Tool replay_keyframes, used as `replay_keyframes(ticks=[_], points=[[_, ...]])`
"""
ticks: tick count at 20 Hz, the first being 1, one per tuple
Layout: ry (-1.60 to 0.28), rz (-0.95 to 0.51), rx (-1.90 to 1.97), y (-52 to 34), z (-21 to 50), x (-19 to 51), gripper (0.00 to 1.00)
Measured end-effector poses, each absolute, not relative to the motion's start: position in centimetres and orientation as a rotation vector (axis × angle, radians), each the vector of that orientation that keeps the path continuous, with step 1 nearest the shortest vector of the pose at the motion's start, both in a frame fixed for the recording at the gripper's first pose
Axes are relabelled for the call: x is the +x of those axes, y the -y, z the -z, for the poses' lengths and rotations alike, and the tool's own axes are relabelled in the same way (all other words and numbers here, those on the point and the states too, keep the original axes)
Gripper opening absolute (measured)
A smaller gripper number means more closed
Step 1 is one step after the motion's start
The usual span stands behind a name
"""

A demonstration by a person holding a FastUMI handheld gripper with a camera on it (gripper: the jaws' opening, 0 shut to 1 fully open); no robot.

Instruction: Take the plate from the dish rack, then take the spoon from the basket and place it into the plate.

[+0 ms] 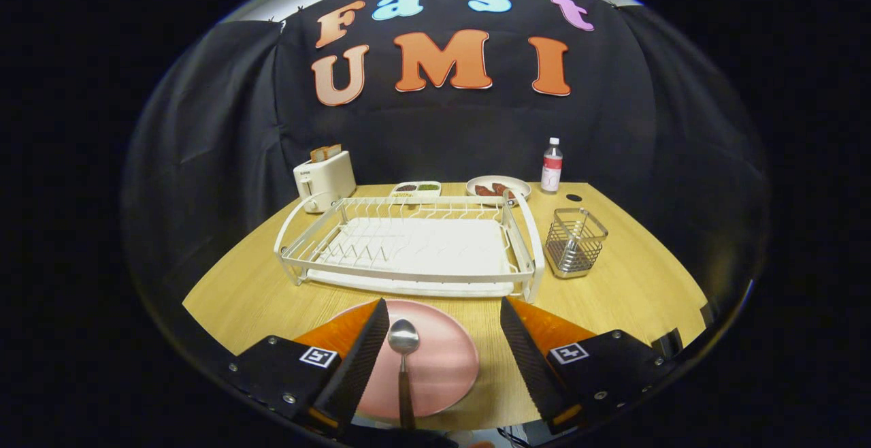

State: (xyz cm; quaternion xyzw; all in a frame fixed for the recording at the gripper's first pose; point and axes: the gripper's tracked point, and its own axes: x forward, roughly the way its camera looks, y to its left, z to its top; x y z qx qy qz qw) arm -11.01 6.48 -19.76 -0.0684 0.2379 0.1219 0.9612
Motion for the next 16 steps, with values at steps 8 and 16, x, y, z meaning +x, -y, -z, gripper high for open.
replay_keyframes(ticks=[8,16], points=[[-0.373,-0.209,-0.129,-4.4,13.3,-6.9,0.98],[-0.270,-0.140,-0.102,-0.5,8.5,-3.5,0.97]])
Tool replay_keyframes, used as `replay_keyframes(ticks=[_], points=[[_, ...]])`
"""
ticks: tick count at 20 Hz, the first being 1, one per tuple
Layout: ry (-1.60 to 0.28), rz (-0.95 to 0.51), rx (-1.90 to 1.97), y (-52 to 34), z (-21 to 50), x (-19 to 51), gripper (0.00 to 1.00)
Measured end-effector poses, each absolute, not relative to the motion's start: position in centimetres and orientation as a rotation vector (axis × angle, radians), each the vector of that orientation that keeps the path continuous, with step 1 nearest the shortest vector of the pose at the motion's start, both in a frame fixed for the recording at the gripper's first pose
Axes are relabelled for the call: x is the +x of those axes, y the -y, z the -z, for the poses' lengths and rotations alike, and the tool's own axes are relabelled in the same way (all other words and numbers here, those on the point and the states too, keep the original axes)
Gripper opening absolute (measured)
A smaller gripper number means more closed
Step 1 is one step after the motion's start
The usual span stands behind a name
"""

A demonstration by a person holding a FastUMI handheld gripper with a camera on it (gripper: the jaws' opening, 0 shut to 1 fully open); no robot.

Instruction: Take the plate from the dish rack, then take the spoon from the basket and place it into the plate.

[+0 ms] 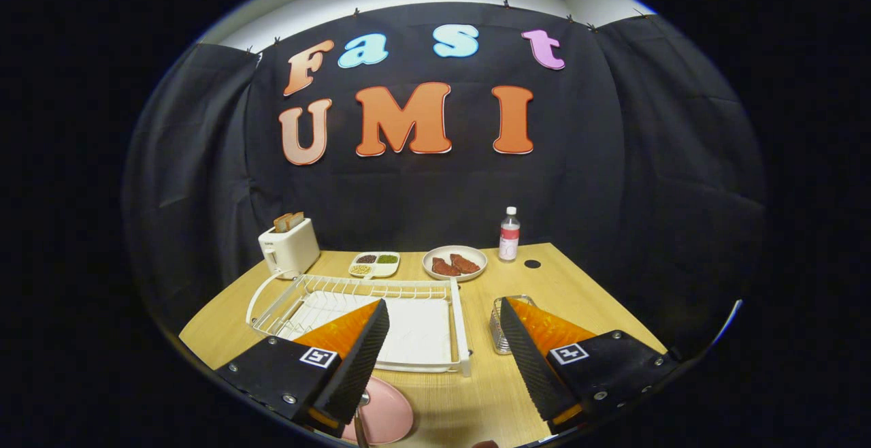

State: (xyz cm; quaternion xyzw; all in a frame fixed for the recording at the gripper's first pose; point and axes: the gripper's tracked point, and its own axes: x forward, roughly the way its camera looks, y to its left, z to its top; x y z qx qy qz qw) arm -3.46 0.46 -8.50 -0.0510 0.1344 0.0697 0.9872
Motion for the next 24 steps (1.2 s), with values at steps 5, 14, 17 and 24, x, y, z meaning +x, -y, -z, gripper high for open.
replay_keyframes(ticks=[5,14,17,24], points=[[-0.221,-0.094,-0.100,3.3,6.0,-2.3,0.97],[-0.185,-0.074,-0.088,7.8,4.4,-1.0,0.97],[-0.187,-0.073,-0.081,9.1,4.4,-0.9,0.97],[-0.181,-0.056,-0.079,12.6,4.2,-0.5,0.97]])
